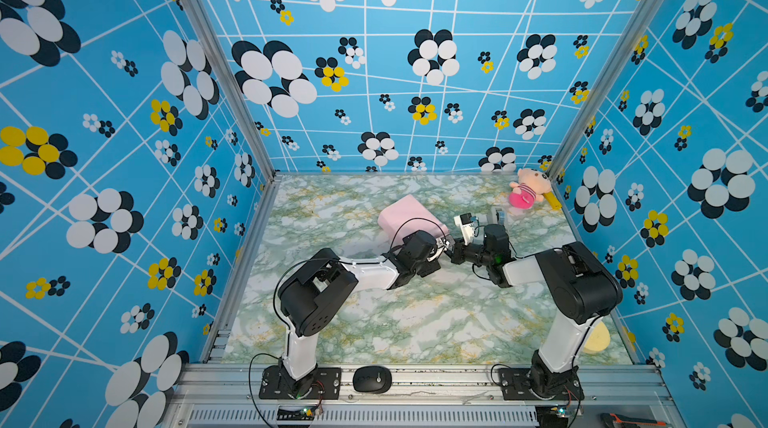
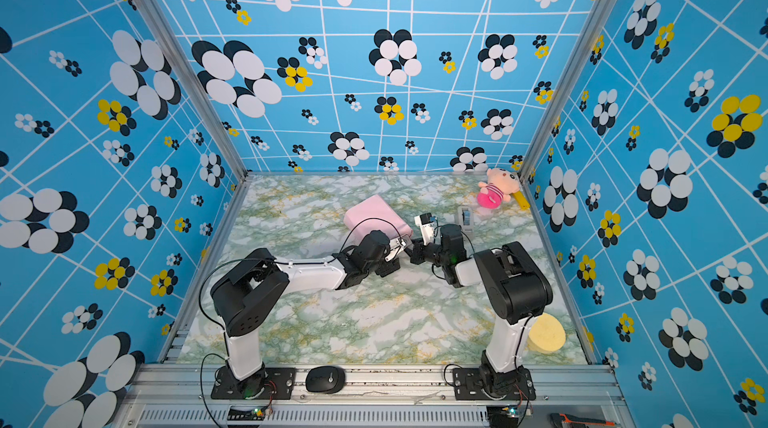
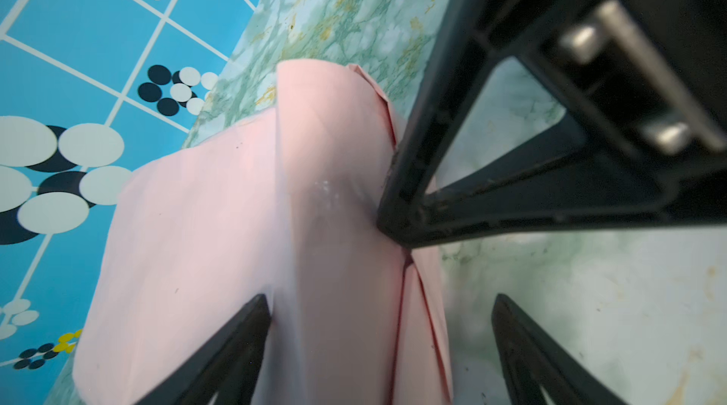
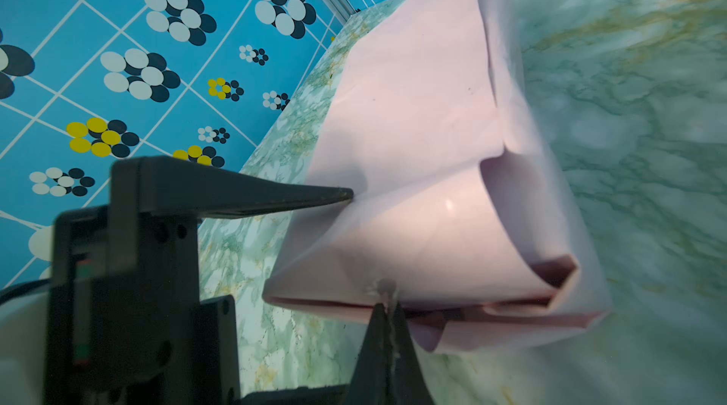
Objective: Wrap the gift box in paper
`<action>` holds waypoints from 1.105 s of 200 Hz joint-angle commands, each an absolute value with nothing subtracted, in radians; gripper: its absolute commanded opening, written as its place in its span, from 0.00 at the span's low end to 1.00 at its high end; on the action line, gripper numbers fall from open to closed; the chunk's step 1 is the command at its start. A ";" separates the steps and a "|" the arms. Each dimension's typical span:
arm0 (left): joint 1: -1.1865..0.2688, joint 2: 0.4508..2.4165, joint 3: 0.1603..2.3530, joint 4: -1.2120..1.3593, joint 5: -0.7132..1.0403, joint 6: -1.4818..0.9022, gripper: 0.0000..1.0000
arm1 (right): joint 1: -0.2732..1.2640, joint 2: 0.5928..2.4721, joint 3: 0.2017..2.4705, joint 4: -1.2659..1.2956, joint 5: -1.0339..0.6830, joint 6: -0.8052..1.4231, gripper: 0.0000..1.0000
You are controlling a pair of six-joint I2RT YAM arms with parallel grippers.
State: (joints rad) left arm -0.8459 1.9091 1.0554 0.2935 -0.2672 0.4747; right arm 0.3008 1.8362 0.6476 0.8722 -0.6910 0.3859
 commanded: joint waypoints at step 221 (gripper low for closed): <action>-0.813 1.954 0.995 0.322 -0.218 0.391 0.56 | 0.306 1.881 0.676 0.825 -0.681 0.439 0.25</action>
